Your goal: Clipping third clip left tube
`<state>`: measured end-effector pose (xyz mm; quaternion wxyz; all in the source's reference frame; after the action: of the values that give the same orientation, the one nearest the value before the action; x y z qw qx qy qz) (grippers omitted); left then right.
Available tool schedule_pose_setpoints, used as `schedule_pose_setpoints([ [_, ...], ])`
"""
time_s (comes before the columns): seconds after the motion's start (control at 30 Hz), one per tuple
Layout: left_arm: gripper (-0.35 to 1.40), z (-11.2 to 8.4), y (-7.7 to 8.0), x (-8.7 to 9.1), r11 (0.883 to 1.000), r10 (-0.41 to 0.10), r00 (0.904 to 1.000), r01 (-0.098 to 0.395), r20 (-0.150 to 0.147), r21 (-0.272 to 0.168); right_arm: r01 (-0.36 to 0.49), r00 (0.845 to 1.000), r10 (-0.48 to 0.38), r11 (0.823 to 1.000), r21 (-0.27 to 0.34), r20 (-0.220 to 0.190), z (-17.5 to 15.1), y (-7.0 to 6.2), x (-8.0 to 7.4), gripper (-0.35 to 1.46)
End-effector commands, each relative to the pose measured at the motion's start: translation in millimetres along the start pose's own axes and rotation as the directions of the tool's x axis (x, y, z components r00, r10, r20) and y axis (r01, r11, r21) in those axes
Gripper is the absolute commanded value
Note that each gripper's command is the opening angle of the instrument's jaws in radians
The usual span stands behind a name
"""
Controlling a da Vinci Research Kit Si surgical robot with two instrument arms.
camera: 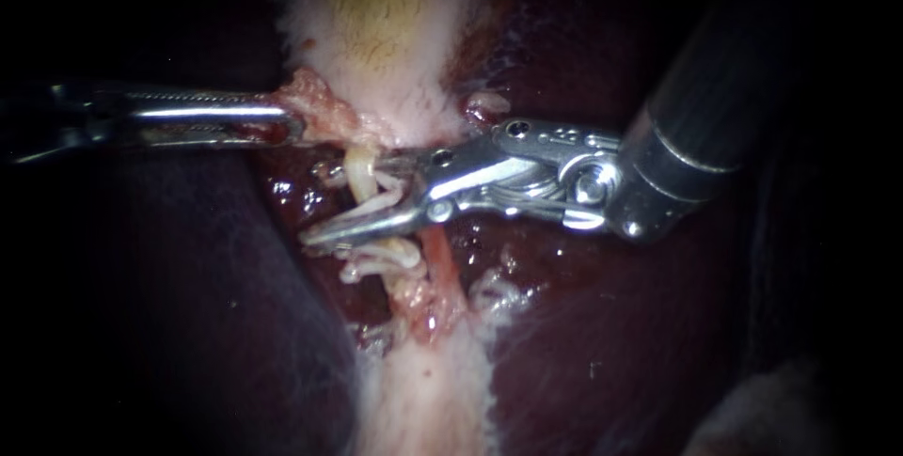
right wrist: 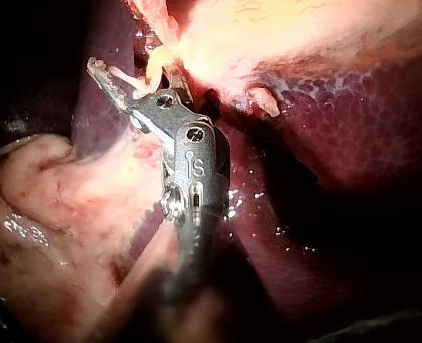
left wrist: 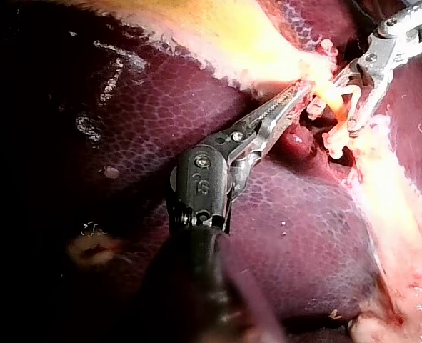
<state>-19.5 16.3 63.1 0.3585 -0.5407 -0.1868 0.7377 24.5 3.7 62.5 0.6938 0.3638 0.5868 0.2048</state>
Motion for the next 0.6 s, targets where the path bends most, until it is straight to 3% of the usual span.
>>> schedule_pose_setpoints([
  [0.03,-0.35,0.0,0.0,0.0,1.000,0.000,1.0000,0.000,0.000,-0.001,0.000,1.000,0.000,1.000,0.002,-0.008,-0.1,-0.1,0.3,0.49],
  [0.2,-0.35,0.0,0.0,0.0,1.000,0.000,1.0000,0.000,0.000,-0.001,-0.003,1.000,0.003,1.000,0.007,-0.024,-0.4,-0.3,1.0,0.49],
  [0.6,-0.35,0.0,-0.3,-0.1,1.000,0.000,1.0000,0.000,0.000,-0.002,-0.084,0.996,0.085,0.996,0.019,-0.027,-1.3,-0.4,0.7,0.35],
])
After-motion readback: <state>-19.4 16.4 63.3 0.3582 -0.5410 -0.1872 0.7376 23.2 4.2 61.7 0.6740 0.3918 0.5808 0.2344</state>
